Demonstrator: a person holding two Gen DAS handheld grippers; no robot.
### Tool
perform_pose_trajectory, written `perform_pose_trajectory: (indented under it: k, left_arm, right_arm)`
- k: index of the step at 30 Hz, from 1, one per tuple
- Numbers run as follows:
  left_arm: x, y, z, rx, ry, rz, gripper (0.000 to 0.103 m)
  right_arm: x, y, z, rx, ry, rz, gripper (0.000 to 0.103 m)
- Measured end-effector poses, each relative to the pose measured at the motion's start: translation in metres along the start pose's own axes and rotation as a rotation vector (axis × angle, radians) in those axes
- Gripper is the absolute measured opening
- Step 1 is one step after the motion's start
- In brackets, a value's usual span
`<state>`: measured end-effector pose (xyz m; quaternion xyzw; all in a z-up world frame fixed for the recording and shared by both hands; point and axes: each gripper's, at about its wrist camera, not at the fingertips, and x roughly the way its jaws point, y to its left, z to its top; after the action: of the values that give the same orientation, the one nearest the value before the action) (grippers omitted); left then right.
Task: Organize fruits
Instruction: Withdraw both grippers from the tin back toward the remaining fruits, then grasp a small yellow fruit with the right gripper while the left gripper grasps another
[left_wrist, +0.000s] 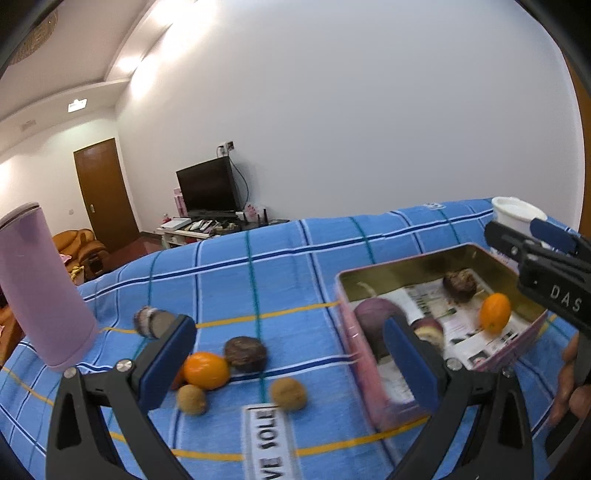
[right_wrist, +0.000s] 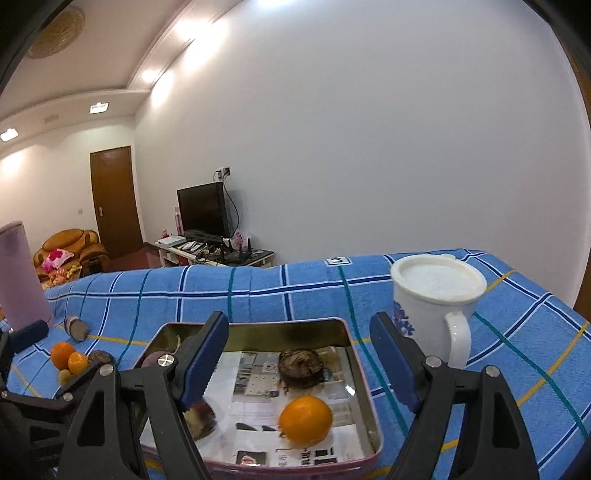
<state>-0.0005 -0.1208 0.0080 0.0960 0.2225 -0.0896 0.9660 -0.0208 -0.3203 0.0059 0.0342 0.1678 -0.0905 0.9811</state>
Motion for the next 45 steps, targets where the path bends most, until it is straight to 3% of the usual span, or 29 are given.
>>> perform_pose_trajectory:
  k: [12,23,32,34,36,39,45]
  left_arm:
    - [0.007,0.049,-0.012,-0.048,0.048,0.031,0.103]
    - [0.015,0.090,-0.019,-0.015,0.087,0.068,0.103]
    - [0.039,0.162,-0.029,-0.157,0.210,0.162,0.103]
    - [0.040,0.171,-0.029,-0.162,0.225,0.191,0.103]
    - [0.040,0.177,-0.031,-0.173,0.230,0.200,0.103]
    - [0.040,0.184,-0.031,-0.196,0.244,0.193,0.103]
    - [0.035,0.194,-0.027,-0.194,0.233,0.207,0.103]
  right_arm:
    - [-0.003,0.028,-0.005,-0.024,0.039,0.027,0.080]
    - [-0.009,0.072,-0.013,-0.108,0.090,0.079,0.080]
    - [-0.011,0.123,-0.022,-0.229,0.133,0.156,0.080]
    - [-0.009,0.134,-0.023,-0.247,0.147,0.182,0.076]
    - [-0.005,0.150,-0.026,-0.277,0.183,0.232,0.057]
    - [0.009,0.173,-0.032,-0.343,0.258,0.271,0.042]
    - [0.025,0.198,-0.038,-0.416,0.321,0.306,0.040]
